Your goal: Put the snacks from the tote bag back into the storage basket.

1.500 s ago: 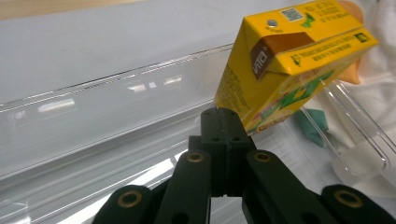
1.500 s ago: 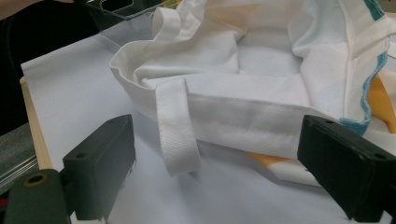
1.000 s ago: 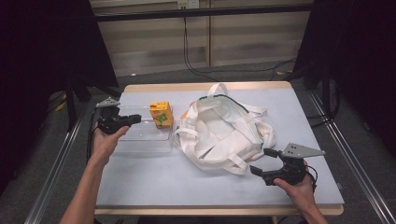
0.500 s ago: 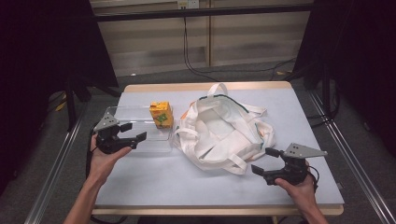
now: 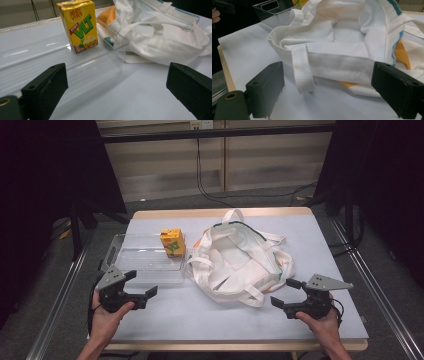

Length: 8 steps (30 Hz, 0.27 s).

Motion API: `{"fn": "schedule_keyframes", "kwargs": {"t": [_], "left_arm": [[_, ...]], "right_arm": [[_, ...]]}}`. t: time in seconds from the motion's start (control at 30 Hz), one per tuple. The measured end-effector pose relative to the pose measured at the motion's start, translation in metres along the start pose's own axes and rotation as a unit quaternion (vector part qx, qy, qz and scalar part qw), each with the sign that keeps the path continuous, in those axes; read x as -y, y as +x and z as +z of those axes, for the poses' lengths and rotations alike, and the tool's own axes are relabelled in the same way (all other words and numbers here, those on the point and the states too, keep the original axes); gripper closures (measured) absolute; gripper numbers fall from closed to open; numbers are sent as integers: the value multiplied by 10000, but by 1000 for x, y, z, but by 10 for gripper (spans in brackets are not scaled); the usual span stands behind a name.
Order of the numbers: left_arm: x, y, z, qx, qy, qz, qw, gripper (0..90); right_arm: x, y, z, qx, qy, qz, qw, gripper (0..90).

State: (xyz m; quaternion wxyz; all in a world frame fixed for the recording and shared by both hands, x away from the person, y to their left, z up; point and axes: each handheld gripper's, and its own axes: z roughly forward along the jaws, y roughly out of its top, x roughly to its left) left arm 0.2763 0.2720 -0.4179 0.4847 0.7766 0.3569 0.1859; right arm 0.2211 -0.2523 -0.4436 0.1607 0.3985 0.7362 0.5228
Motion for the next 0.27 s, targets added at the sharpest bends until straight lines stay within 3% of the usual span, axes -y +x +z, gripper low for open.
{"fn": "schedule_keyframes", "kwargs": {"t": [0.13, 0.27], "left_arm": [[19, -5, -2, 13, -68, -48, 10000, 28], [28, -12, -3, 66, -42, -53, 10000, 22]], "right_arm": [[1, -1, -1, 29, -5, 20, 10000, 110], [0, -1, -1, 64, -14, -8, 10000, 110]]}}
